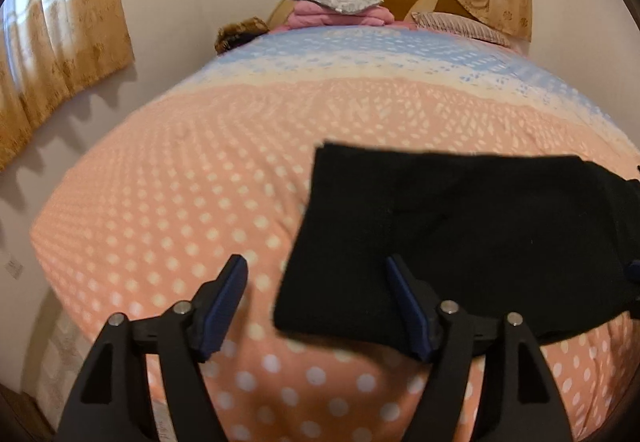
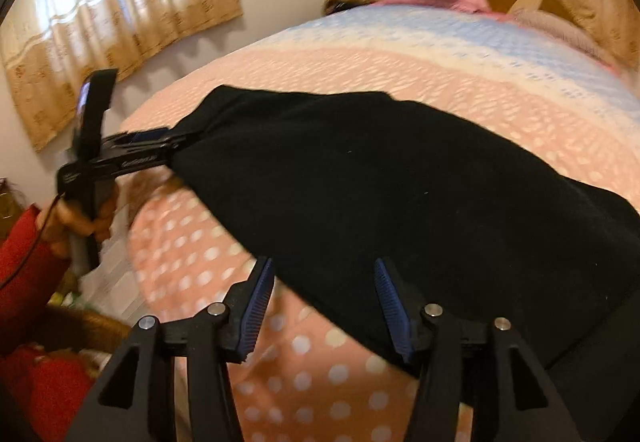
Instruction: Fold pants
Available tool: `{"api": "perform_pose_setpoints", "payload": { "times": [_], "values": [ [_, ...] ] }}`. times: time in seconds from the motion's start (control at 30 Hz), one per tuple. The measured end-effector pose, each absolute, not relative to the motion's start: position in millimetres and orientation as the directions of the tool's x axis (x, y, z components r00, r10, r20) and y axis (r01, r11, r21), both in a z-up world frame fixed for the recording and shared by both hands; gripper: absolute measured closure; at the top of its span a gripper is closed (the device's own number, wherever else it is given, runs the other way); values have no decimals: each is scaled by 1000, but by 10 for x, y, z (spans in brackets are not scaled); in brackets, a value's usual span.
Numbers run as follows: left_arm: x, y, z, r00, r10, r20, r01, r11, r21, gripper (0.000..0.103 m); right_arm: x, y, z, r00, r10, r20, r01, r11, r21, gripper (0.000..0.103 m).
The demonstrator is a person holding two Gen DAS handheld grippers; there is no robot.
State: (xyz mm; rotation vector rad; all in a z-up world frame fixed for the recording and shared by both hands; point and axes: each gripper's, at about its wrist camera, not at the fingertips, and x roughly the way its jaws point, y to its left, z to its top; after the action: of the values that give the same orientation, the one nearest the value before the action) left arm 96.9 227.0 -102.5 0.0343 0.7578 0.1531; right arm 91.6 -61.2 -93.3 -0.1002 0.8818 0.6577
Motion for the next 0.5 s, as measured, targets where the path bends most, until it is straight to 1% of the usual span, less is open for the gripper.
{"api": "perform_pose_setpoints", "payload": {
  "times": [0.1,0.13,0.17,0.23,0.3,0.4,0.47,0.5],
  "values": [
    [971,2205,-776,748,155,-645,-143,987,72,29,1026,-812,-680,457,557,-693,-583,777,239,49],
    [961,2172,-726,762,144,-631,-139,989,58,29,1112,-904,-559,477,573,-667,-579,775,252,46],
    [974,2108,-638,782,117,-613,-124,992,32,29,1193,-980,-493,489,584,-648,-574,775,265,35],
    [1019,1982,-602,799,79,-596,-102,995,-5,29,1449,-1180,-360,524,601,-603,-549,780,300,25],
    [1068,1882,-661,791,46,-610,-84,996,-34,29,1730,-1324,-359,530,611,-588,-521,782,343,25],
    [1134,1693,-871,759,22,-651,-49,999,-23,29,2095,-1431,-532,488,609,-625,-476,786,395,25],
    [1145,1629,-1048,723,62,-688,-53,998,34,29,2243,-1433,-715,445,593,-671,-449,796,406,25],
    [1140,1619,-1115,706,71,-705,-56,997,44,29,2295,-1412,-803,404,603,-688,-434,788,436,25]
  ]
}}
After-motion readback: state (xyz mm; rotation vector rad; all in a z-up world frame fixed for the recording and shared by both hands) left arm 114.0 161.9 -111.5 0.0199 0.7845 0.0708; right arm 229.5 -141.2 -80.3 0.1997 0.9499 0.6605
